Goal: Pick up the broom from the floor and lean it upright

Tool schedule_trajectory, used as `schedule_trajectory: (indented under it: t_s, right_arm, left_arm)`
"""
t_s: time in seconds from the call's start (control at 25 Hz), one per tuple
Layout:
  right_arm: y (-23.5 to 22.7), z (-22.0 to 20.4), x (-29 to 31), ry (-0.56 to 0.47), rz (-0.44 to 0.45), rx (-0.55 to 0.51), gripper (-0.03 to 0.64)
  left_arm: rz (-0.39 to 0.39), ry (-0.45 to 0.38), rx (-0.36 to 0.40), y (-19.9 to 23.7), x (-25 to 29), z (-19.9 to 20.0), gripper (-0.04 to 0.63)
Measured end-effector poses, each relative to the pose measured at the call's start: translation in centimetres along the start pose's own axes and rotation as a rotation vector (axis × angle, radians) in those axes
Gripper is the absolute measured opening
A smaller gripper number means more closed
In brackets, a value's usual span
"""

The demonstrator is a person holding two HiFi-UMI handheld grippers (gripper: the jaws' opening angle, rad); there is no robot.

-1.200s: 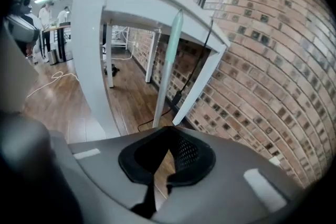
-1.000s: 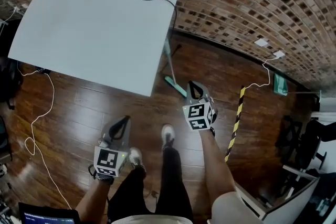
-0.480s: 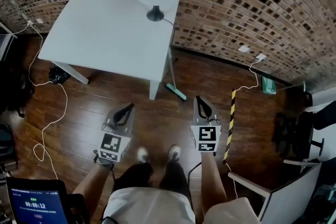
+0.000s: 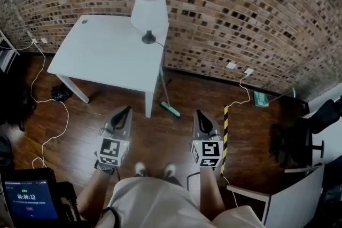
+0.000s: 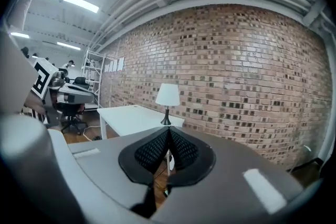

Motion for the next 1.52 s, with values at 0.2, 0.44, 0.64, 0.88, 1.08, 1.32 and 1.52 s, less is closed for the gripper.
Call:
schedule_trajectory:
  t_s: [0.2, 0.44, 0.64, 0.88, 1.08, 1.32, 1.52]
  right_arm:
    - [1.7, 4.8, -2.9, -0.124, 0.075, 0.004, 0.014]
    - [1.6, 5.1, -3.6, -0.134, 0.069, 0.004, 0.013]
    - [1.1, 4.7, -4.5, -0.123, 0.023, 0.048, 0.012]
    - [1.6, 3.3, -6.7, -0.095, -0.009, 0.073, 0.012]
    - [2.2, 1.1, -11.5, -0.097, 0.054, 0.116, 0.012]
    - [2.0, -0.7, -21.6, -0.161, 0.097, 0.11, 0.012]
    - [1.9, -4.4, -33.1, -0.133, 0.124, 0.115, 0.012]
  left_arm:
    - [-0.001, -0.075, 0.043, -2.3, -2.1, 4.5, 0.0]
    - [0.011, -0.085, 0.042, -3.2, -3.1, 4.7, 0.0]
    - [0.025, -0.091, 0.014, -2.4, -4.6, 4.1, 0.0]
    - [-0.011, -0.034, 0.021, -2.3, -6.9, 2.8, 0.0]
    - [0.053, 0.019, -0.002, -4.9, -11.5, 0.3, 0.0]
    - [0.109, 0.036, -0.051, -12.7, -19.4, -1.5, 0.0]
    - [0.083, -0.035, -0.042, -22.8, -28.0, -0.4, 0.0]
Point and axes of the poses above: the fingertips, and each gripper's own axes: x forward along the fingers, y to its left, z out of its top, the point moved 6 cm from there along -x, backward along the fingers, and after that the axes turned 2 degrees about -z, right-handed, at the moved point
